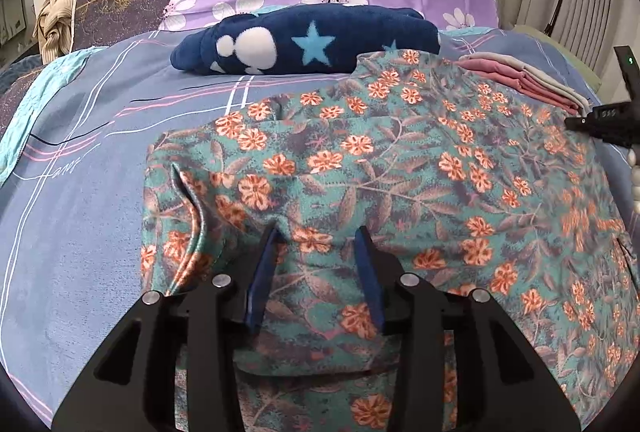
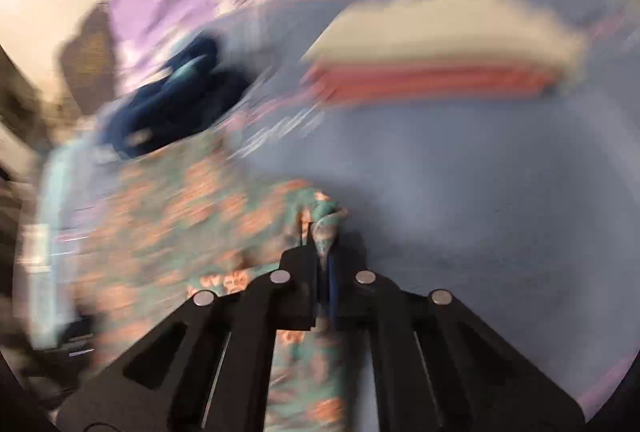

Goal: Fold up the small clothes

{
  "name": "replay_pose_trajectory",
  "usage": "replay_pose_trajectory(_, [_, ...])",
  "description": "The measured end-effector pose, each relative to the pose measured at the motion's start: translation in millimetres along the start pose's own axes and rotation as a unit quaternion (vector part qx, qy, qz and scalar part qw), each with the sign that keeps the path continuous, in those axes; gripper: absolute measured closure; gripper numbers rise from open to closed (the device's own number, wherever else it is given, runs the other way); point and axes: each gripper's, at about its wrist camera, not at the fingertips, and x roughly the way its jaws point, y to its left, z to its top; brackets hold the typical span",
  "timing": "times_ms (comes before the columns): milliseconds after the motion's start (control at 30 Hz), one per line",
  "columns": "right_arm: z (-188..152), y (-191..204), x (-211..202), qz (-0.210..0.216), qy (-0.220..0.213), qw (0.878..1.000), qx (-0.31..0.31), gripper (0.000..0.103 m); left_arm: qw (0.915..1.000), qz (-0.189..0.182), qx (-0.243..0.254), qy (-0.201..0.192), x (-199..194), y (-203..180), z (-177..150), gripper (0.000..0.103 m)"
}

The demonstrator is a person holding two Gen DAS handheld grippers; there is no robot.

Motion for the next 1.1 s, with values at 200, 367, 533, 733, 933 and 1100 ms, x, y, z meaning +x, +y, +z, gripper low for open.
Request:
replay_pose_trajectory(200, [0, -51, 5, -0.030, -0.043, 0.998, 0.045, 0.103, 1.0000, 0.004, 0.003, 0.000, 1, -1, -1, 0.060])
replay_pose_trajectory(367, [-33, -26, -56, 0.058, -0.072, 0.996, -0.010, 0.097, 1.0000, 0.003, 0.003, 0.000, 1, -2, -1, 0.060])
replay_pose_trajectory(533, [-110, 12, -83, 0.125, -0.029, 0.986, -0.106, 0.076, 1.0000, -0.001, 0.000, -0.001, -1, 0, 0, 0.057])
replay_pose_trajectory(733, [-132, -14, -56, 0.097, -0.004, 0.993, -0.072, 0.094, 0.9981, -0.038, -0.037, -0.031, -50, 18, -17, 0.039])
replay_pose_trajectory(933, [-139, -13, -79, 0.089, -0.030, 0.993, -0.076, 0.088, 0.9994, -0.033, -0.010, -0.008, -105, 38, -76, 0.038])
replay_pose_trajectory(1100, [-157, -31, -117, 0.098, -0.051, 0.991, -0.072, 0.079, 0.9978, -0.050, -0.004, 0.044, -118, 47, -124, 0.038])
